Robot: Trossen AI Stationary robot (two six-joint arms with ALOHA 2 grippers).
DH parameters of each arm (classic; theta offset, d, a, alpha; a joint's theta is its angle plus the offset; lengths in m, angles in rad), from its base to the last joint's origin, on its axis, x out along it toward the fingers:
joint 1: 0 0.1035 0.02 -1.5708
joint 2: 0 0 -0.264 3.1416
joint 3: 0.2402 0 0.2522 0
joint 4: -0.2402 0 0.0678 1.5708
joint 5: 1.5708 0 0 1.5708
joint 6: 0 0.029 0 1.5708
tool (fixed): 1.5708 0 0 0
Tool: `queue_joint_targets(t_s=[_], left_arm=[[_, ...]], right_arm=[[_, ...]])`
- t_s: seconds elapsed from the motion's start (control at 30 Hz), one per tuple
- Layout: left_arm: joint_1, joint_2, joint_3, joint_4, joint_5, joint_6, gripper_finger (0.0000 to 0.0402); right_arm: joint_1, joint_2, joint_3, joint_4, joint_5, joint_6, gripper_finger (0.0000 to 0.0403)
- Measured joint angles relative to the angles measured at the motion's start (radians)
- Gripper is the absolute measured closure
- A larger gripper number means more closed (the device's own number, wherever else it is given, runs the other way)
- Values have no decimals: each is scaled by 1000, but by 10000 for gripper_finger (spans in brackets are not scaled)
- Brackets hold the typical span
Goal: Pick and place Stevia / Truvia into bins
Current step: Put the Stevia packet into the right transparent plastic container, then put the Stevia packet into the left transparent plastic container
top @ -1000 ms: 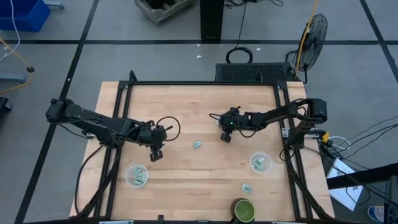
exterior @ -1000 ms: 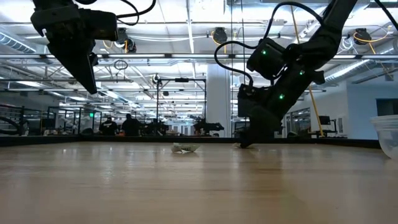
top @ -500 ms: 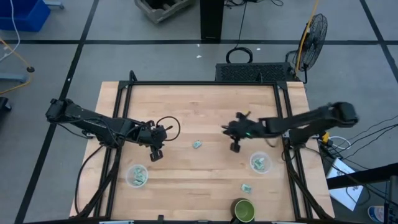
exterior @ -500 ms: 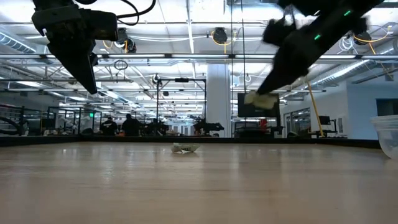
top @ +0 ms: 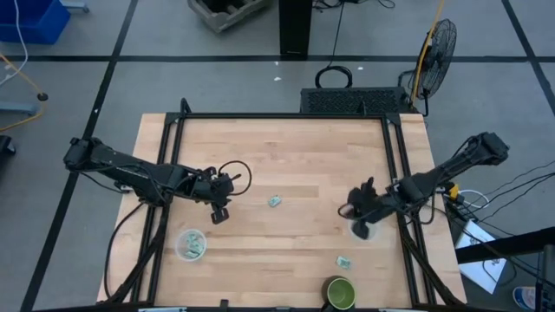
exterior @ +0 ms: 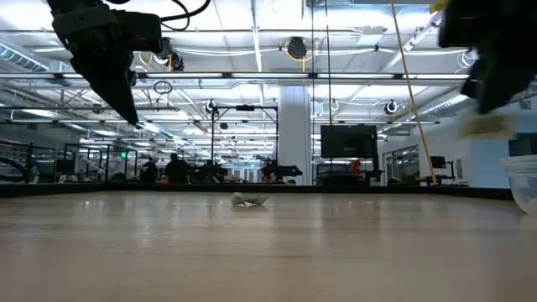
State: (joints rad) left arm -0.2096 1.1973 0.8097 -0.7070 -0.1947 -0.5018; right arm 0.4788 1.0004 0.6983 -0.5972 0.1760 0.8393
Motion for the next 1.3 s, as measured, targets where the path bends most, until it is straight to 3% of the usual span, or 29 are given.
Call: queue_joint_targets(t_s=[0.07, 0.33, 0.53, 1.0, 1.2, 1.3], left_arm=[[0, 0, 0, 19, -1, 0, 309], [0, 0, 0, 96, -24, 100, 309], [0, 0, 0, 169, -25, 187, 309], [0, 0, 0, 249, -74, 264, 309], [0, 0, 0, 250, -132, 264, 309], [3, 0, 0, 255, -147, 264, 309]], right_arm=[[30, 0, 0, -15, -76, 59, 403], [126, 0, -1, -174, -121, 377, 403], [152, 0, -53, -174, -125, 513, 403], [152, -4, -116, -96, -125, 503, 330], [151, -28, -116, 37, -153, 496, 329], [152, -60, -116, 144, -154, 410, 337]])
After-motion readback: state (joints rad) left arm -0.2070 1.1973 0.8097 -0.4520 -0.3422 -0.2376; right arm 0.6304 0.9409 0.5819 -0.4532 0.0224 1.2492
